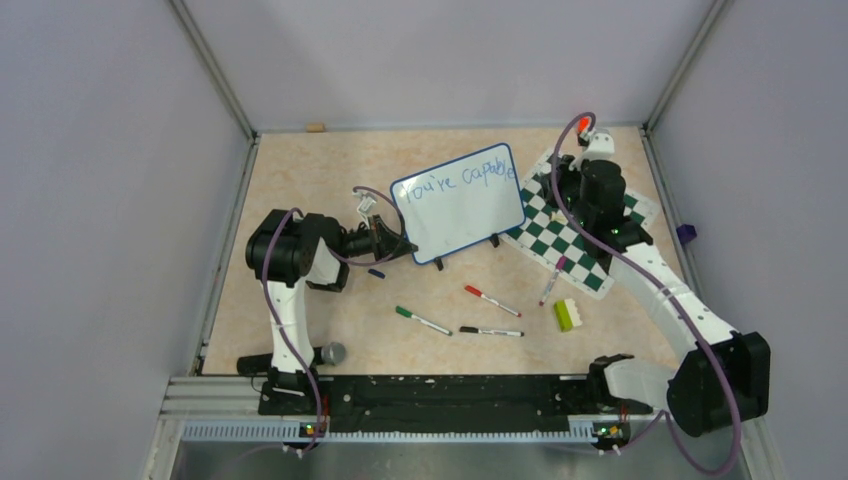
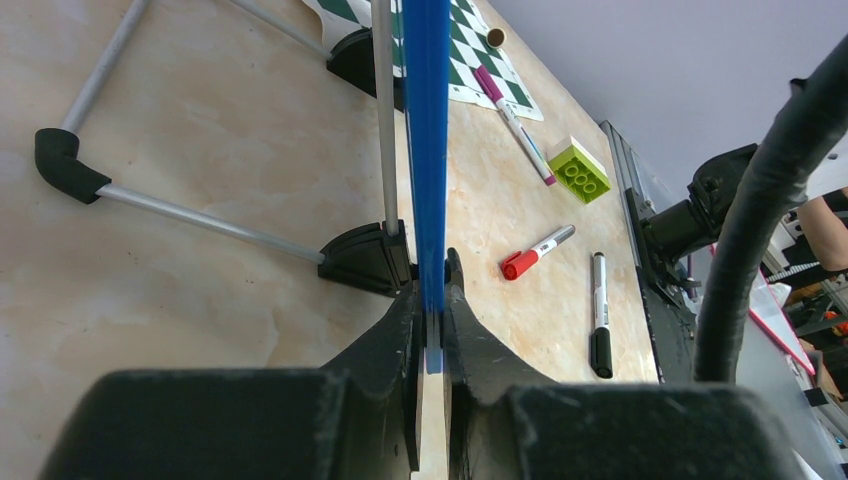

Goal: Write a sentence on the whiteboard

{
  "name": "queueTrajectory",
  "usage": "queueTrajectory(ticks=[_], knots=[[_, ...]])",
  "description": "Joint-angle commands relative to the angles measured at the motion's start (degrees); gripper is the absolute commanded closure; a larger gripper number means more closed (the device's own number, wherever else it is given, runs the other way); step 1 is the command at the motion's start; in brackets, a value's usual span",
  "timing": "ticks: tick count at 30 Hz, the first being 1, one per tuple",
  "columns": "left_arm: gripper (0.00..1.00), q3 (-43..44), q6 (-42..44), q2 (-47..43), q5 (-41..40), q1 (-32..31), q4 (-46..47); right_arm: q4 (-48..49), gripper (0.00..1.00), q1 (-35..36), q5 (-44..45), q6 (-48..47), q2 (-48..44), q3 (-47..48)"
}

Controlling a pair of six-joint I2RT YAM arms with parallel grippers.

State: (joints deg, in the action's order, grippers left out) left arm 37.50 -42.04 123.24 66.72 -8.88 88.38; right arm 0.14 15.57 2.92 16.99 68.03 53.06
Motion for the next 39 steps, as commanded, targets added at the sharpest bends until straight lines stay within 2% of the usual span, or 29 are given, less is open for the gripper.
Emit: queueTrajectory(ticks=[1,6,16,25,33,39], knots=[[0.93,-0.4,1.1,-2.7,2.8,0.2,4.4,2.3,1.00,-0.4,8.0,1.1,-3.1,0.4],[0.93,-0.3,1.2,-2.3,2.7,0.2,4.4,0.1,1.00,-0.4,7.1,1.8,-0.5,2.7],[0.93,-0.5,1.4,-2.6,2.7,0.2,4.4,5.8,1.00,-0.5,3.2,4.2,-0.4,-1.5],[0.93,-0.3,1.3,-2.6,2.7,0.1,4.4,4.3,1.00,-0.5,4.5,2.9,-2.9,-0.9],[0.94,-0.7,1.4,-3.0,2.6,0.1,4.4,4.6,1.00,-0.5,0.6,3.8,-1.0,-1.0],[0.94,-0.4,1.2,-2.7,2.6,0.1,4.4,0.8,1.00,-0.5,-2.6,2.5,0.4,1.4]])
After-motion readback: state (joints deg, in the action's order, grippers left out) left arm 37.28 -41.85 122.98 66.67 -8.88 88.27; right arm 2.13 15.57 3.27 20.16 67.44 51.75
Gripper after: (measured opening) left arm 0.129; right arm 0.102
